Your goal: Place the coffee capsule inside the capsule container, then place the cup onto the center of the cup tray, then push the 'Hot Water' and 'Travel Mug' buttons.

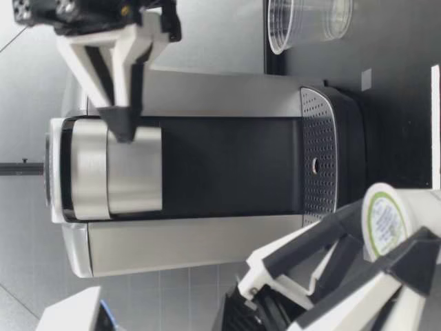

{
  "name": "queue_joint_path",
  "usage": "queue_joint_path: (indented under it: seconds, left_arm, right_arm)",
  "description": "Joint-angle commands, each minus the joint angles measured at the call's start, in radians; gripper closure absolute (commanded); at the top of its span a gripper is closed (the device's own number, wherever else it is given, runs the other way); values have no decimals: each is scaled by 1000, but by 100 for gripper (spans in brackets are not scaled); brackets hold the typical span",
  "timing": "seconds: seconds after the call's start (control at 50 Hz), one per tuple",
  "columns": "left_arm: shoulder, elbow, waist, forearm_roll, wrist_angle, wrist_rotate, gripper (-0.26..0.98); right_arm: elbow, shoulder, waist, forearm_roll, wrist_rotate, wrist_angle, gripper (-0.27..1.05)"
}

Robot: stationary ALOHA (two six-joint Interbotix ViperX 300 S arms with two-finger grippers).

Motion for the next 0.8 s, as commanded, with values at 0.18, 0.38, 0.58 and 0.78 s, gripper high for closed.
queue_joint_path:
  seconds: [0.18,0.38,0.58,0.78]
  left_arm:
    - [-34,-11,5,-2,-5,2,20]
    - [-34,-14,5,-2,-5,9,20]
    - [-34,-12,5,-2,-5,9,20]
    - [-35,-12,5,-2,-5,12,20]
  right_arm:
    - [-14,-23,-75,0,-3,-48,77]
    - [-40,-14,-94,0,-3,-48,77]
    - [-67,2,-114,0,-3,-48,77]
    - [-86,5,-124,0,-3,-57,77]
